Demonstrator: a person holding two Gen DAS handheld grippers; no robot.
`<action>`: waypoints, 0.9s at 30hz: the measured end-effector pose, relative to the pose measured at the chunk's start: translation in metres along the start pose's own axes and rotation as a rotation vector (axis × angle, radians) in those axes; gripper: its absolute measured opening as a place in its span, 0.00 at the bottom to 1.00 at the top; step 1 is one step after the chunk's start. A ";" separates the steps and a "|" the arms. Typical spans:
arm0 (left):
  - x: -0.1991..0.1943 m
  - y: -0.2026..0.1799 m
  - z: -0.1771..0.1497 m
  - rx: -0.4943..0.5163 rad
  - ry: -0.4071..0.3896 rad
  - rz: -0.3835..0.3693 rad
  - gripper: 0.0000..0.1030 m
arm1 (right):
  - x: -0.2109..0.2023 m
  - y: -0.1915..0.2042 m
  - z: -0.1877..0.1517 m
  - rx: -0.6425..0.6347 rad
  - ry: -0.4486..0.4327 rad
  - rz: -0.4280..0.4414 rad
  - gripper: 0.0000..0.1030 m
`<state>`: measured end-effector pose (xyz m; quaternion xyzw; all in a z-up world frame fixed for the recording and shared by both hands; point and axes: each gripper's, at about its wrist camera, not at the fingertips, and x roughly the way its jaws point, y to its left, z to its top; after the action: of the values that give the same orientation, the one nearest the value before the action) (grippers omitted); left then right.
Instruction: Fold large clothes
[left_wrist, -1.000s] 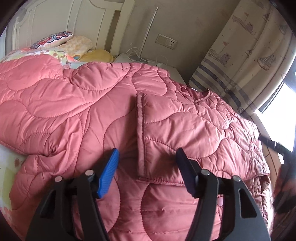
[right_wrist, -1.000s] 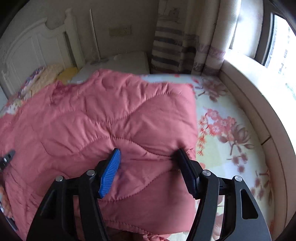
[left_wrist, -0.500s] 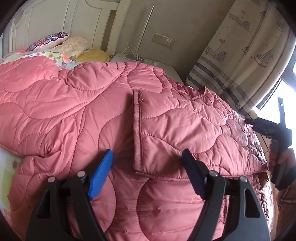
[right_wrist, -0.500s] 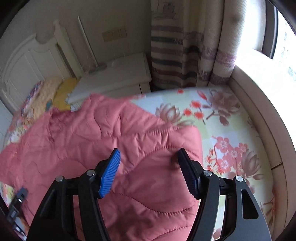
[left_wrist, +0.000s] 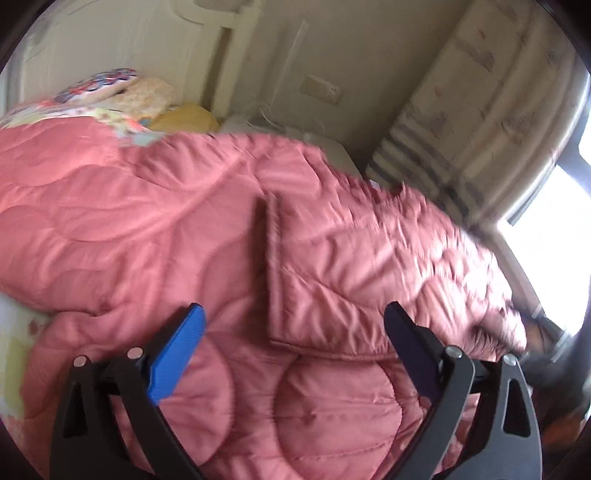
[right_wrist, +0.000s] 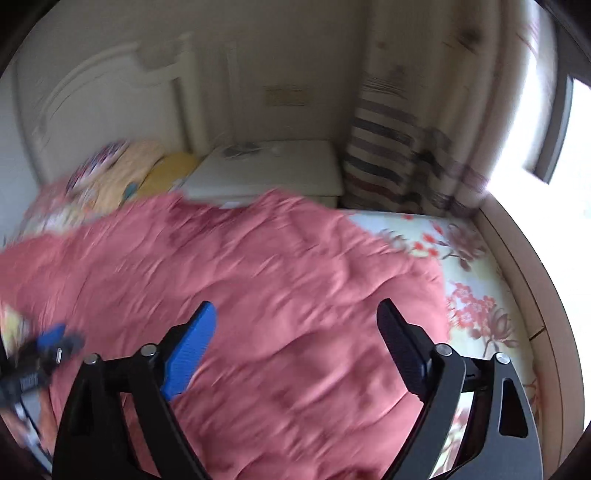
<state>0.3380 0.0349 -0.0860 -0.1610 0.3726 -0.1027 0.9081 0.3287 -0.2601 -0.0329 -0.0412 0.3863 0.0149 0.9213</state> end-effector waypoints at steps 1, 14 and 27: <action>-0.011 0.010 0.004 -0.054 -0.029 -0.002 0.93 | 0.002 0.012 -0.009 -0.031 0.015 -0.003 0.83; -0.191 0.312 0.001 -0.945 -0.509 0.242 0.96 | 0.029 0.028 -0.039 -0.047 0.046 -0.033 0.83; -0.202 0.245 0.076 -0.800 -0.631 0.136 0.07 | 0.001 0.004 -0.036 0.083 -0.024 0.058 0.83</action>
<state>0.2670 0.3403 0.0048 -0.4943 0.1003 0.1609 0.8483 0.3035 -0.2588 -0.0594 0.0084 0.3764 0.0262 0.9260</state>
